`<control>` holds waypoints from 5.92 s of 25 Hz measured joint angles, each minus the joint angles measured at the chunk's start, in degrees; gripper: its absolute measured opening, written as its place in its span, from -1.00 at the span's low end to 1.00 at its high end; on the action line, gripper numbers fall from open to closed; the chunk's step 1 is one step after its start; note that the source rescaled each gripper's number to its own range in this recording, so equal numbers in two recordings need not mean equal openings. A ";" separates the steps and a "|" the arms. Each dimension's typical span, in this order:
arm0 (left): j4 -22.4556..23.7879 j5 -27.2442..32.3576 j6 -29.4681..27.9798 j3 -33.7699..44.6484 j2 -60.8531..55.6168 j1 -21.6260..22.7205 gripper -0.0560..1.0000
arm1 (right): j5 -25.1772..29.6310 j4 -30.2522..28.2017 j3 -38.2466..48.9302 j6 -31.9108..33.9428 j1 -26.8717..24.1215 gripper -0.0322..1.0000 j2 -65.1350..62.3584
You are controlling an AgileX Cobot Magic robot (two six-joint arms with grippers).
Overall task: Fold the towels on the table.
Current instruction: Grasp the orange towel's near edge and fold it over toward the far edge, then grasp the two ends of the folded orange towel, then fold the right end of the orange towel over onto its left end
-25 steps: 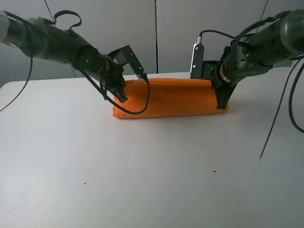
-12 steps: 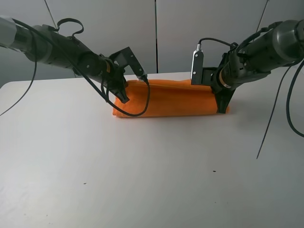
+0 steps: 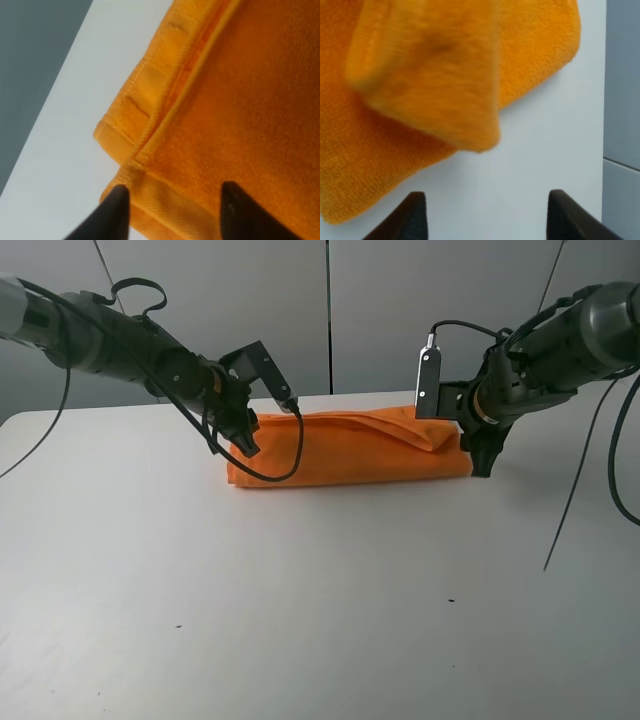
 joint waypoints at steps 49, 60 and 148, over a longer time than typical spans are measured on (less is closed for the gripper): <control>-22.97 13.14 -20.11 0.00 2.02 5.63 0.99 | 0.33 79.53 -4.83 -19.37 -4.37 0.99 -3.51; -23.69 13.14 -17.85 -0.11 3.00 5.63 0.99 | 3.36 82.21 -11.86 -19.50 -4.37 0.99 2.92; -23.03 14.24 -17.17 -0.20 3.00 5.63 0.99 | 16.72 127.22 -18.31 -46.98 -12.67 -0.92 8.75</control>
